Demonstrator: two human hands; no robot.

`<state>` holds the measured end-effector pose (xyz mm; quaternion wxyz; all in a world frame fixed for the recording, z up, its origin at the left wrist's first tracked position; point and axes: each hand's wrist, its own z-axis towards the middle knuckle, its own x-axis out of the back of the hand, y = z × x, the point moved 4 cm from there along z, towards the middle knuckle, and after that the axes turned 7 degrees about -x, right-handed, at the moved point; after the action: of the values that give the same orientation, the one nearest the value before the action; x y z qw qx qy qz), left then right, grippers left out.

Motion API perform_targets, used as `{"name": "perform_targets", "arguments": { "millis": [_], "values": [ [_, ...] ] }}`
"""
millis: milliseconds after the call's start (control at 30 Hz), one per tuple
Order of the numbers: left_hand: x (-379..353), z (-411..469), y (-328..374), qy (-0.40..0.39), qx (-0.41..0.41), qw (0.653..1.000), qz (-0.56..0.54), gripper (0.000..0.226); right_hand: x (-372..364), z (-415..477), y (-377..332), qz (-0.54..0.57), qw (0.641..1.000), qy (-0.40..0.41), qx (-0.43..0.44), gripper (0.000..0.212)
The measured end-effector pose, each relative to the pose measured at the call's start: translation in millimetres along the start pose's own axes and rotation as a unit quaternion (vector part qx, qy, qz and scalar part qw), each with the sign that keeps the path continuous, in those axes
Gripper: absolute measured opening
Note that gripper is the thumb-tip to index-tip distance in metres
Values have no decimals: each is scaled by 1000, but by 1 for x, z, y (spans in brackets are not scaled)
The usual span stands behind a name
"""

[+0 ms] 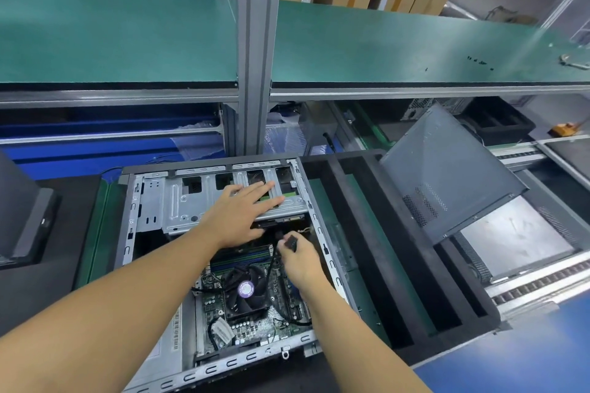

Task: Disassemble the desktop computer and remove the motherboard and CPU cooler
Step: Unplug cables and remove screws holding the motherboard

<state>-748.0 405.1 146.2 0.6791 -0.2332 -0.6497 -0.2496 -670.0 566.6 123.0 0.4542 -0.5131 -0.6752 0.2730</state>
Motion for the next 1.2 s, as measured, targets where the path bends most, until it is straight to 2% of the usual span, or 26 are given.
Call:
{"name": "perform_targets", "arguments": {
  "millis": [100,267,333,400,500,567,633,733,833,933,1000,1067,1133,1200],
  "values": [
    [-1,0,0,2,-1,1000,1,89,-2,-10,0,27,999,-30,3,15],
    [3,-2,2,-5,-1,1000,-28,86,1,-19,-14,-15,998,-10,67,7],
    [10,-5,6,5,-6,1000,-28,83,5,-24,-20,25,996,4,84,10],
    [18,-16,15,65,-7,998,-24,76,11,-28,-24,75,993,7,95,12],
    [19,-41,35,178,-11,982,-54,47,20,-30,-23,157,982,-4,103,10],
    [20,-52,45,206,-11,973,-103,30,26,-32,-24,215,971,-34,103,16],
    [22,-54,50,204,-13,966,-156,23,30,-35,-29,248,961,-73,102,20],
    [24,-48,67,144,-10,957,-253,37,31,-36,-46,294,938,-147,110,16],
    [19,-43,85,91,32,905,-415,29,26,-42,-60,247,939,-213,110,11],
    [10,-47,84,75,72,853,-511,14,26,-44,-57,194,952,-220,84,40],
    [2,-54,77,71,103,838,-531,9,28,-42,-50,177,965,-181,73,58],
    [-5,-60,67,63,170,814,-552,10,28,-40,-41,136,982,-116,57,65],
    [-6,-63,61,72,218,791,-567,12,27,-35,-33,80,994,-54,41,62],
    [-4,-62,56,93,239,766,-589,16,24,-31,-24,25,999,-32,6,49]
  ]
}}
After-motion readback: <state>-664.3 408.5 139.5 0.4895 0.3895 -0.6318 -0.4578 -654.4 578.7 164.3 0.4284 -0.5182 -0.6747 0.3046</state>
